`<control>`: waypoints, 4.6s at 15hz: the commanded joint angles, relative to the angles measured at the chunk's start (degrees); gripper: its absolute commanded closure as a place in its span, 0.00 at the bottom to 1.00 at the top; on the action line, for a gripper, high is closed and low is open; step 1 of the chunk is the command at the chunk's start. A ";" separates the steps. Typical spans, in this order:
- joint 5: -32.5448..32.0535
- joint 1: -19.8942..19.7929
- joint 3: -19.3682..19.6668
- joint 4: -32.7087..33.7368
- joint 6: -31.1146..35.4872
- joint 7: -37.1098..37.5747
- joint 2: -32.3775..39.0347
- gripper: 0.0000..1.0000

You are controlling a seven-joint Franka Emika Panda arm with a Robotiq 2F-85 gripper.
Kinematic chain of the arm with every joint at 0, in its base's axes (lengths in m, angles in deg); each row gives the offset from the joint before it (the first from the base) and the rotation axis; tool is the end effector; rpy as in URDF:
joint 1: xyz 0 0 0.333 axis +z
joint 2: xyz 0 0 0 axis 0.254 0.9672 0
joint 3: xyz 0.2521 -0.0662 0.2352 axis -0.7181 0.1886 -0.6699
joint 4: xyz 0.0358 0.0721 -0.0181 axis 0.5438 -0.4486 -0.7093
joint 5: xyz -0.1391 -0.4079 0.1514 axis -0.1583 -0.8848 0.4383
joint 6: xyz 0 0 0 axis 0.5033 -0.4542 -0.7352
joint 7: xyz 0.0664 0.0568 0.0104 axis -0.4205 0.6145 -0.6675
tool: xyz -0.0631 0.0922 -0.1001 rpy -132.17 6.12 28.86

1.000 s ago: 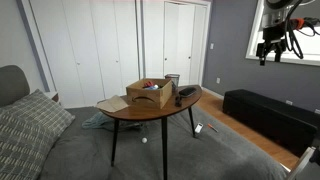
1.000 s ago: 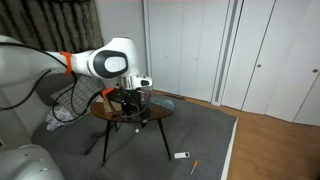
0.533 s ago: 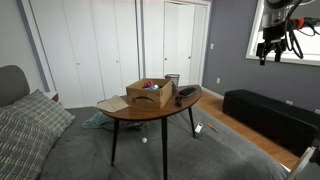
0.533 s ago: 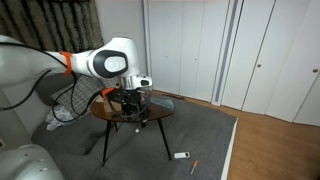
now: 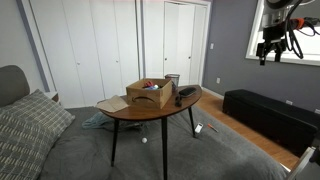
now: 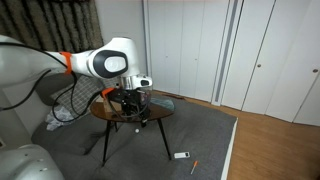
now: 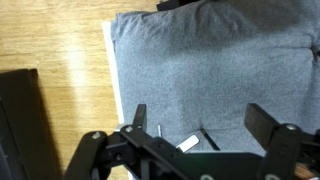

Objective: Pick up the cardboard box and slightly move it to the left of the table

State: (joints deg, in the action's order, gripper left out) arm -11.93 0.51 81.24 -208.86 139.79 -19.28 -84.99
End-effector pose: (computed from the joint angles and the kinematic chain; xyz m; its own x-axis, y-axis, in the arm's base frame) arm 0.3521 -0.1862 0.4949 0.9588 -0.2803 -0.0466 -0.2699 -0.9495 0.1598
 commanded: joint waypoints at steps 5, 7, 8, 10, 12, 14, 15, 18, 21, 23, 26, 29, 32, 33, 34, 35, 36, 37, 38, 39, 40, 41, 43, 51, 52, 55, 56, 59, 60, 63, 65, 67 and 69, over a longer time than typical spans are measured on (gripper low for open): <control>4.39 4.62 -1.48 1.14 1.45 1.46 0.44 0.00; 8.61 7.51 -3.89 2.35 1.76 4.01 1.39 0.00; 10.98 9.04 -4.76 2.86 2.48 4.94 1.78 0.00; 16.71 10.63 -6.97 5.08 1.95 11.04 3.64 0.00; 20.90 10.84 -9.68 7.32 0.53 19.16 5.70 0.00; 23.11 10.62 -12.53 8.81 1.03 26.85 7.80 0.00; 23.60 10.41 -14.10 9.40 1.62 30.95 8.87 0.00; 25.61 10.45 -17.81 11.07 3.94 42.57 12.74 0.00; 23.86 11.81 -17.45 9.86 5.11 43.71 12.21 0.00; 23.75 12.23 -17.78 10.16 5.45 44.50 13.36 0.00; 23.79 12.09 -17.26 10.17 5.42 44.20 13.18 0.00; 23.79 12.09 -17.25 10.17 5.41 44.19 13.13 0.00; 23.77 11.87 -17.07 10.29 5.91 44.22 13.41 0.00; 23.86 11.72 -17.32 10.94 6.23 45.34 14.29 0.00; 24.20 12.16 -17.79 12.22 6.91 45.54 16.08 0.00; 24.48 12.58 -18.16 13.37 7.61 45.51 17.69 0.00; 24.52 13.01 -18.84 14.83 8.43 46.14 19.85 0.00; 25.23 13.53 -19.15 16.07 9.43 46.56 21.57 0.00; 25.21 14.05 -19.45 17.15 10.77 47.09 23.16 0.00; 24.85 14.60 -19.88 18.55 11.61 48.39 25.17 0.00; 25.09 15.31 -19.94 19.78 12.28 48.93 26.96 0.00; 24.65 15.87 -20.20 21.09 13.06 50.45 28.93 0.00; 22.88 16.95 -20.49 23.44 14.61 54.06 32.59 0.00; 16.29 20.70 -18.78 29.81 20.21 63.10 43.41 0.00; 16.16 21.14 -18.51 30.56 21.06 63.57 44.57 0.00; 15.21 22.38 -17.70 32.40 22.96 64.95 47.29 0.00; 14.94 22.76 -17.38 32.89 23.33 65.29 48.08 0.00; 14.90 23.68 -16.50 34.02 24.36 65.78 49.93 0.10; 14.90 23.92 -16.23 34.33 24.18 65.82 50.43 0.15; 14.65 24.56 -15.44 35.16 23.79 65.91 51.61 0.46; 14.26 24.93 -14.94 35.58 23.80 66.03 52.34 0.60; 13.71 25.30 -14.60 36.30 23.56 66.06 53.19 0.74; 13.13 25.71 -14.35 36.99 23.19 66.17 53.96 0.88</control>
State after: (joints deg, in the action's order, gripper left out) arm 3.17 24.40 65.61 -174.37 163.68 44.81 -32.92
